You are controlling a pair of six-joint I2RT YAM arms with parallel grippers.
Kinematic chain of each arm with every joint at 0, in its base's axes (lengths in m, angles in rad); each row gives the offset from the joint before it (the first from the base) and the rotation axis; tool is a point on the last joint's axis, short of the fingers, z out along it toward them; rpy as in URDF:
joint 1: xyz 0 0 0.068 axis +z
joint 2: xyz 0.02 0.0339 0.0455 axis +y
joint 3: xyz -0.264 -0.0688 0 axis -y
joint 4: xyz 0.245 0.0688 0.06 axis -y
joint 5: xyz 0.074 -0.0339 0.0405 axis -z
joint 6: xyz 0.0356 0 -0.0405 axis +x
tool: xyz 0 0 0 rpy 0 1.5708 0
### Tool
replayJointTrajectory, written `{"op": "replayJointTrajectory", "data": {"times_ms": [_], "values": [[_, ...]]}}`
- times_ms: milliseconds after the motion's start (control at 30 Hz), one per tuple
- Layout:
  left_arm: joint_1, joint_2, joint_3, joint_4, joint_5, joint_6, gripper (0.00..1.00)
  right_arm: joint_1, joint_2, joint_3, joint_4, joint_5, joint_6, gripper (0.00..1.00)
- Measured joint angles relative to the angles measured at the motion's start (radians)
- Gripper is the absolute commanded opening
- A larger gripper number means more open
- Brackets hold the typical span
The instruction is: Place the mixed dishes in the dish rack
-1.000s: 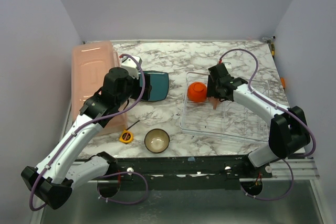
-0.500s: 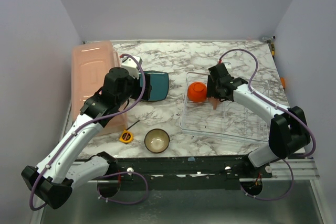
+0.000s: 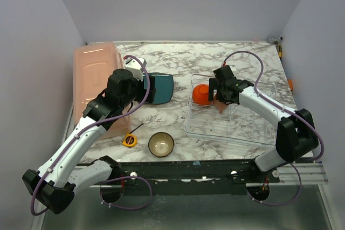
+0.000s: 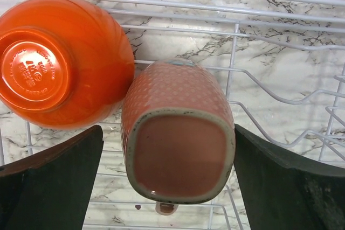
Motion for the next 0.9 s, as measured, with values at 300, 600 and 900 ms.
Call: {"op": "replayJointTrajectory", "data": {"times_ms": [300,600,900], "values": [[0.0,0.018,0.0,0.0,0.0,0.002,0.86,0.0,-0.085,0.007,-0.005,-0.013,-0.031,1.0],[0.0,0.047,-0.003,0.001,0.0,0.011,0.87,0.0,-0.31,-0.043,0.074,-0.167,-0.033,1.0],[-0.002,0.134,0.043,-0.03,0.097,0.005,0.88,0.0,-0.503,-0.171,0.134,-0.384,0.005,1.0]]}}
